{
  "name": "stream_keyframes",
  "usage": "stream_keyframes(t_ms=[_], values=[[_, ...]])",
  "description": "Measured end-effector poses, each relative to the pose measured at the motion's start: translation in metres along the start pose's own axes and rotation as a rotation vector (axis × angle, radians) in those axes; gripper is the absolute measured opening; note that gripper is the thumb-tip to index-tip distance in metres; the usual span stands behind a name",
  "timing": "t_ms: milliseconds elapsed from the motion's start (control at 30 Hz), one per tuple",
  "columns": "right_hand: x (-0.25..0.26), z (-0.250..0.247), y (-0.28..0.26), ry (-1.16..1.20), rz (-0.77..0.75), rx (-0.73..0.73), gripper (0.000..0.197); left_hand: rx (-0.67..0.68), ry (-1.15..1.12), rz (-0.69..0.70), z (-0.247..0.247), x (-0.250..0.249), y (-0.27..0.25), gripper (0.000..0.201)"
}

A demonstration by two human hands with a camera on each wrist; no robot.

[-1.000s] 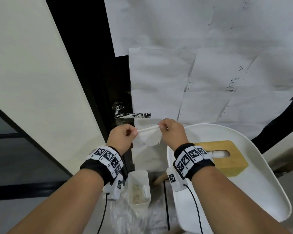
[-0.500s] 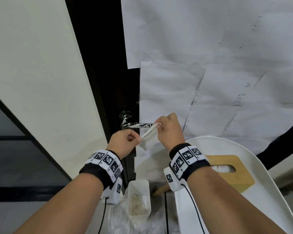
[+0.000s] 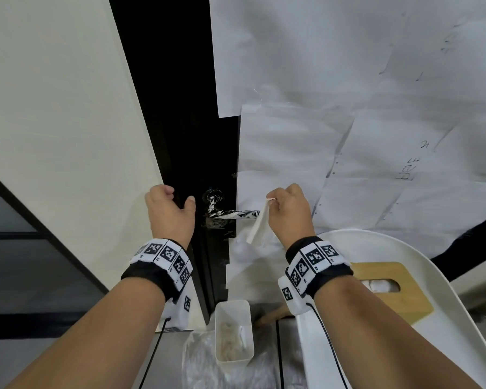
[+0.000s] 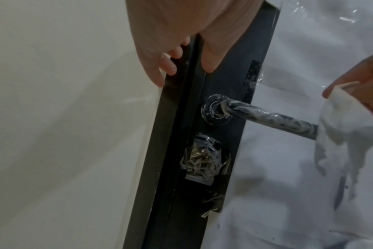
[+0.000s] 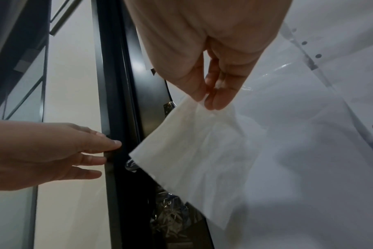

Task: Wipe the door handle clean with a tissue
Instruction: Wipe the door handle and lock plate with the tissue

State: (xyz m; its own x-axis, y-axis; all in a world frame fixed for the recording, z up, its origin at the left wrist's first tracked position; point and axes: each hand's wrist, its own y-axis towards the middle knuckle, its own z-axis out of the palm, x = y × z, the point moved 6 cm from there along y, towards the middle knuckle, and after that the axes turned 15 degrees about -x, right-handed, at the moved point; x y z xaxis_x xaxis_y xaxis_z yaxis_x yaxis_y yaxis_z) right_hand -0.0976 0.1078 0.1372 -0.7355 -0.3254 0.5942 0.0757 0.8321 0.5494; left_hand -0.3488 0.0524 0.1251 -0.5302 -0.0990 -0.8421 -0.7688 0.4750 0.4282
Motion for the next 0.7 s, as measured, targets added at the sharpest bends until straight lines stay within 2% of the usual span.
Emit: stream_keyframes(t_ms=[167, 300, 433, 567, 700], values=[[0.005, 0.017, 0.001, -0.009, -0.016, 0.028, 0.025, -0.031, 0.002, -0.018, -0.002, 0.008, 0.01, 0.043], [0.004, 0.027, -0.005, 0.02, -0.023, 0.112, 0.023, -0.005, 0.023, 0.002, 0.002, 0.014, 0.018, 0.037], [0.002, 0.03, -0.009, -0.233, -0.191, 0.167, 0.013, 0.021, 0.071, 0.073, 0.003, 0.01, 0.019, 0.032], [-0.001, 0.038, -0.013, -0.175, -0.165, 0.265, 0.019, 0.035, 0.111, 0.085, 0.002, 0.007, 0.017, 0.031], [-0.001, 0.041, -0.014, -0.191, -0.195, 0.256, 0.011, 0.047, 0.144, 0.098, 0.001, 0.004, 0.017, 0.031]])
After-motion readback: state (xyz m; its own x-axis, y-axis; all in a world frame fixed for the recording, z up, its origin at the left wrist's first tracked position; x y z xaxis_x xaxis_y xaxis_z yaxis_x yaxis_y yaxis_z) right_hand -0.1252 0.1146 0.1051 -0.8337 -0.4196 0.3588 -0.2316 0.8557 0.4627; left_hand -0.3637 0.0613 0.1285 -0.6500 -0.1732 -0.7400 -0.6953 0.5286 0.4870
